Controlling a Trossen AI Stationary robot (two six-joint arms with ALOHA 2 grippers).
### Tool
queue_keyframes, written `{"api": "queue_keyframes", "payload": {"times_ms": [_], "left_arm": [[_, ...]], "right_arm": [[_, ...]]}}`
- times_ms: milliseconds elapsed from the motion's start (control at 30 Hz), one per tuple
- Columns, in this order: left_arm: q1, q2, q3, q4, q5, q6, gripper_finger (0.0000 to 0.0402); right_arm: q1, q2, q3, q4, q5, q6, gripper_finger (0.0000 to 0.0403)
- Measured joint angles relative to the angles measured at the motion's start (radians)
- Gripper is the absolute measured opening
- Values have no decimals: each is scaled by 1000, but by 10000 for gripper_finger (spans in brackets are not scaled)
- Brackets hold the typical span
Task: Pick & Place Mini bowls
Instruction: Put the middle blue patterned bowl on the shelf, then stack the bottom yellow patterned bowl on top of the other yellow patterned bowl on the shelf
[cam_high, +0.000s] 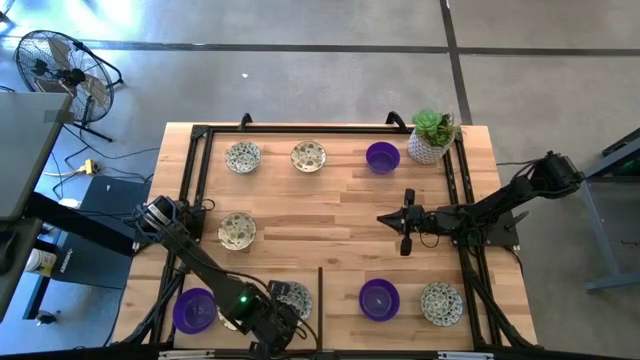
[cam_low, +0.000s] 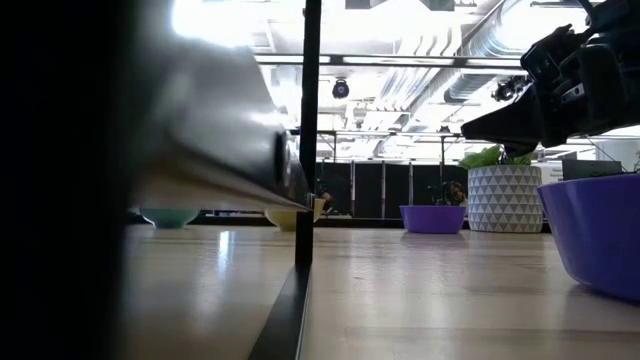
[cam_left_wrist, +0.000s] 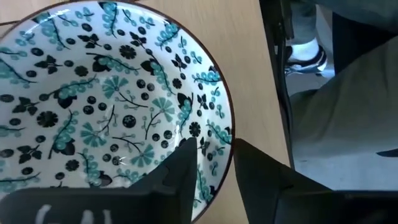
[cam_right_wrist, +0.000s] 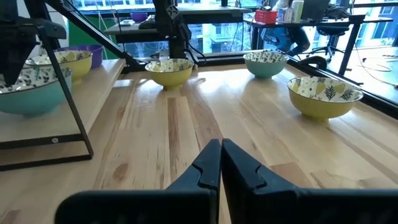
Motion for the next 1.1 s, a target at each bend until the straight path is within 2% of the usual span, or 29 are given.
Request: {"api": "queue_keyframes", "payload": {"times_ms": [100, 333, 433, 533, 667, 800, 1100], "left_arm": [[0, -12, 11, -19, 7, -7, 114], [1, -17, 122, -143, 3, 17, 125], [1, -17, 131, -134, -15, 52, 108], [0, -17, 131, -159, -35, 93, 69], [14, -19, 130, -218, -161, 150, 10], [38, -62, 130, -210, -231, 209, 14], [106, -109, 130, -93, -261, 413, 3]], "right_arm": [[0, 0, 0, 0, -1, 14, 1], [0, 0, 0, -2, 1, 12, 1], [0, 0, 0, 5, 1, -5, 1], [0, 0, 0, 6, -1, -13, 1], [0, 0, 0, 7, -31, -16, 0], [0, 0, 0, 8, -43, -9, 0], [0, 0, 0, 3, -38, -26, 0]]}}
